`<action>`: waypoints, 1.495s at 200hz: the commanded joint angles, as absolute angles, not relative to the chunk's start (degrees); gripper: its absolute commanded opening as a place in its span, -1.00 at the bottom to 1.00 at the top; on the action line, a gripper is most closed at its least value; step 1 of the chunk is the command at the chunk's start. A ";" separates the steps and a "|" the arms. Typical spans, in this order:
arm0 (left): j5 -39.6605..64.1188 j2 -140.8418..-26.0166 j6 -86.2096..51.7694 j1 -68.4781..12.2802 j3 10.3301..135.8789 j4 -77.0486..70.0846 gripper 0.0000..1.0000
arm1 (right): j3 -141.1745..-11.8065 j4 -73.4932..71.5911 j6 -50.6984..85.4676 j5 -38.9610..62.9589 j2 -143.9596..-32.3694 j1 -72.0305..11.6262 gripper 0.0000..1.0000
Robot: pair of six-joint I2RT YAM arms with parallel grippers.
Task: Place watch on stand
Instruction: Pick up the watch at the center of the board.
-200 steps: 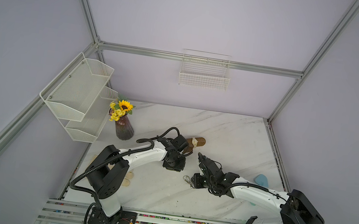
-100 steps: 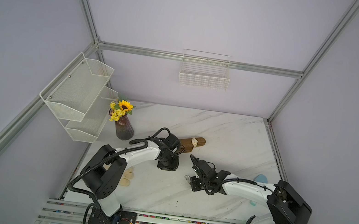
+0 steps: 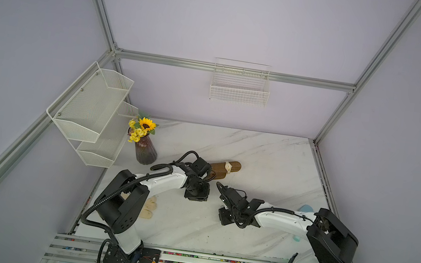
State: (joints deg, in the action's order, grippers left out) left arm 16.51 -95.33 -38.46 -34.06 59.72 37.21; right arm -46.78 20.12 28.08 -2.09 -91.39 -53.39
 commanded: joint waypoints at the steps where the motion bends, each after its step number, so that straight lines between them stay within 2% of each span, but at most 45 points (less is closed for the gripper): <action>1: 17.45 -93.06 -38.57 -33.58 58.11 36.41 -0.56 | -48.32 23.68 29.17 -1.41 -90.67 -53.71 -0.82; 56: 19.59 -87.47 -37.13 -33.69 56.25 33.28 -0.57 | -54.66 31.36 31.25 5.71 -86.50 -52.20 -0.84; 103: 19.96 -72.65 -38.22 -34.01 48.95 24.07 -0.58 | -56.39 33.57 34.41 18.81 -83.09 -42.36 -0.86; 113: 19.58 -69.33 -38.86 -34.09 47.37 21.93 -0.52 | -56.85 33.41 34.76 21.51 -82.47 -40.18 -0.87; 124: 19.63 -66.13 -39.26 -34.24 45.64 19.29 -0.33 | -57.85 33.47 35.47 23.26 -82.20 -38.68 -0.88; 141: 20.22 -63.12 -39.57 -35.11 44.01 16.01 -0.15 | -59.91 33.87 36.28 24.39 -82.33 -37.82 -0.88; 160: 19.52 -63.05 -38.58 -37.71 44.88 14.78 0.13 | -62.19 34.98 37.61 26.13 -82.79 -36.42 -0.88; 174: 18.33 -64.22 -37.10 -40.29 46.37 14.72 0.20 | -63.48 35.17 38.48 28.58 -83.09 -35.22 -0.89; 219: 18.09 -66.44 -33.08 -44.97 48.73 14.19 0.12 | -68.53 38.79 39.45 33.57 -83.76 -32.24 -0.89; 249: 16.68 -67.42 -30.49 -46.36 50.89 14.23 0.21 | -70.98 40.31 40.08 36.80 -84.89 -31.65 -0.89; 299: 13.61 -67.61 -27.58 -46.76 53.61 14.42 0.22 | -71.76 40.84 40.57 39.43 -85.88 -31.58 -0.89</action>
State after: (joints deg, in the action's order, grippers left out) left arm 16.23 -68.27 -31.20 -46.28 48.80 16.60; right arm -70.96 39.20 39.62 36.64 -85.21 -31.75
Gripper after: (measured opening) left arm 0.606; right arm 0.120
